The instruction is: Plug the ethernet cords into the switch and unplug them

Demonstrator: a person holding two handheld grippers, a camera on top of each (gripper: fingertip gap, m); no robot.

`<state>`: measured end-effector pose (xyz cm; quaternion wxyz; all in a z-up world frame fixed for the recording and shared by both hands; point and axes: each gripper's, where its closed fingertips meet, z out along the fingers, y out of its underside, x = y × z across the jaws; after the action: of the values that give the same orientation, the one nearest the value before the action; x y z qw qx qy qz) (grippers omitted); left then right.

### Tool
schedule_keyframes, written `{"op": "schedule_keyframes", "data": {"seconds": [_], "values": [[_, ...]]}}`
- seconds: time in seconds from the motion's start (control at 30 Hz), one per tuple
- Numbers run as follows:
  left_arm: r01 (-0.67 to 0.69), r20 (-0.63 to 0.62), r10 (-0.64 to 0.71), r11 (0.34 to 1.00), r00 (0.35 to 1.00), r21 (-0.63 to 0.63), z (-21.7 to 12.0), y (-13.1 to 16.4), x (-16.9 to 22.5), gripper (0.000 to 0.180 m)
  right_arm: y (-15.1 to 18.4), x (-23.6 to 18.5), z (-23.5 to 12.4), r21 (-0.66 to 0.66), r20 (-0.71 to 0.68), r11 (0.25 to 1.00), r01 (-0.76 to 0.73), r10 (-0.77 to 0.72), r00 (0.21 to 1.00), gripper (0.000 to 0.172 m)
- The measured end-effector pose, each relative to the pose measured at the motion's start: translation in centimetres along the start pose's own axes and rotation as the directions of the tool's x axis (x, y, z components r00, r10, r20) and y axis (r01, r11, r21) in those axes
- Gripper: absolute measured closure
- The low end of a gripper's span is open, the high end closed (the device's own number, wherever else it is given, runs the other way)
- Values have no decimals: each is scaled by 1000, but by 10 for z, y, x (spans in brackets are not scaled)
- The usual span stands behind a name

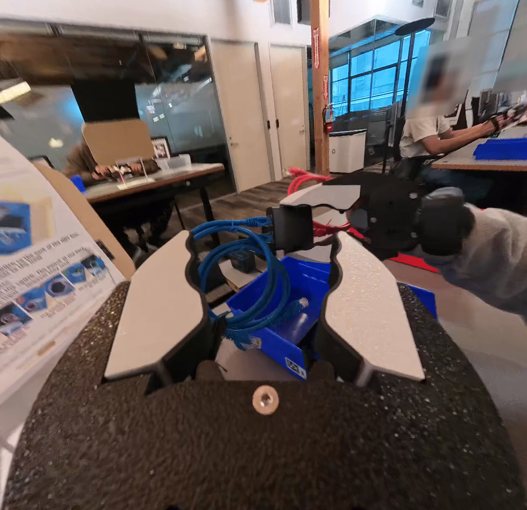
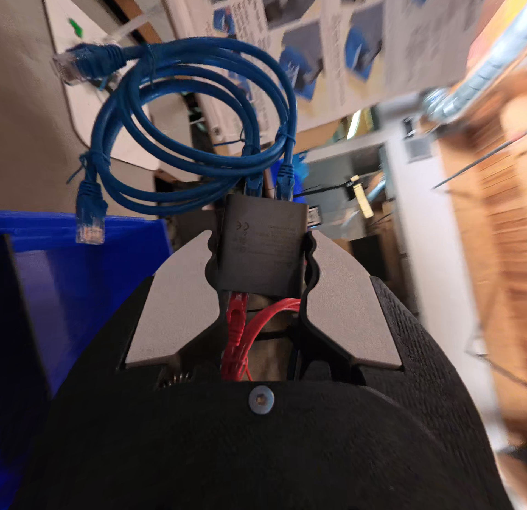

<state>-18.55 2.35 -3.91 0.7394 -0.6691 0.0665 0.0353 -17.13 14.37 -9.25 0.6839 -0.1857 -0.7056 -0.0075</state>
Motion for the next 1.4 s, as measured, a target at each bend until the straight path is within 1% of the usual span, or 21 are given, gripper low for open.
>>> {"op": "schedule_keyframes", "data": {"seconds": [0.1,0.2,0.27,0.37,0.43,0.53,0.63,0.67,0.73,0.8,0.83,0.87,0.93,1.0,1.03,1.07,1.13,1.2,1.27,1.33,1.4], "values": [[-145,49,144,989,988,28,-6,-7,7,107,-32,8,-12,73,-92,982,173,-166,982,113],[-268,70,271,962,960,-46,-7,3,7,107,-66,9,-21,166,-150,950,263,-239,959,113],[-307,53,314,945,948,-114,-9,10,5,98,-88,11,-27,205,-212,914,351,-309,927,113],[-351,41,365,918,930,-186,-23,10,1,102,-117,7,-32,238,-301,843,483,-409,862,114],[-389,58,412,892,909,-230,-36,8,-3,111,-130,2,-30,231,-336,795,561,-476,812,113],[-436,114,470,870,875,-231,-58,-4,-5,119,-146,-7,-25,241,-370,737,631,-532,762,114],[-417,73,457,857,886,-304,-69,3,0,110,-168,-17,-28,281,-414,682,675,-548,726,114],[-409,66,464,832,883,-374,-71,12,-3,108,-177,-21,-30,296,-432,662,689,-550,714,114],[-421,79,539,734,839,-533,-81,30,-14,116,-193,-29,-36,326,-469,618,716,-551,690,114],[-458,25,594,646,804,-611,-89,42,-9,125,-207,-38,-42,348,-497,576,739,-556,667,114],[-467,-11,588,630,808,-620,-92,48,-2,129,-212,-43,-45,356,-507,560,749,-558,658,114],[-473,-50,566,634,823,-611,-94,52,7,133,-217,-48,-46,361,-513,547,756,-560,650,114],[-455,-57,529,664,847,-594,-99,55,12,141,-222,-55,-49,367,-524,528,766,-563,639,114],[-397,-62,445,719,894,-570,-106,61,15,154,-226,-66,-52,385,-543,486,785,-568,618,114],[-361,-70,389,755,919,-547,-108,65,19,158,-227,-73,-56,419,-529,471,776,-568,631,115],[-336,-61,360,779,931,-529,-112,70,20,160,-227,-80,-60,493,-472,478,727,-555,685,119],[-315,18,384,783,923,-537,-124,84,8,160,-224,-80,-72,613,-337,551,566,-466,818,132],[-269,89,373,796,924,-543,-141,98,-3,160,-217,-66,-82,646,-259,635,424,-340,904,134],[-217,142,330,834,933,-508,-156,111,-8,160,-209,-65,-87,642,-77,744,184,-176,981,137],[-163,203,274,884,940,-439,-166,118,-11,160,-202,-74,-91,592,86,806,-29,-28,996,139],[-93,221,184,925,958,-369,-172,123,-8,160,-198,-87,-95,548,217,809,-214,110,970,142]]}}
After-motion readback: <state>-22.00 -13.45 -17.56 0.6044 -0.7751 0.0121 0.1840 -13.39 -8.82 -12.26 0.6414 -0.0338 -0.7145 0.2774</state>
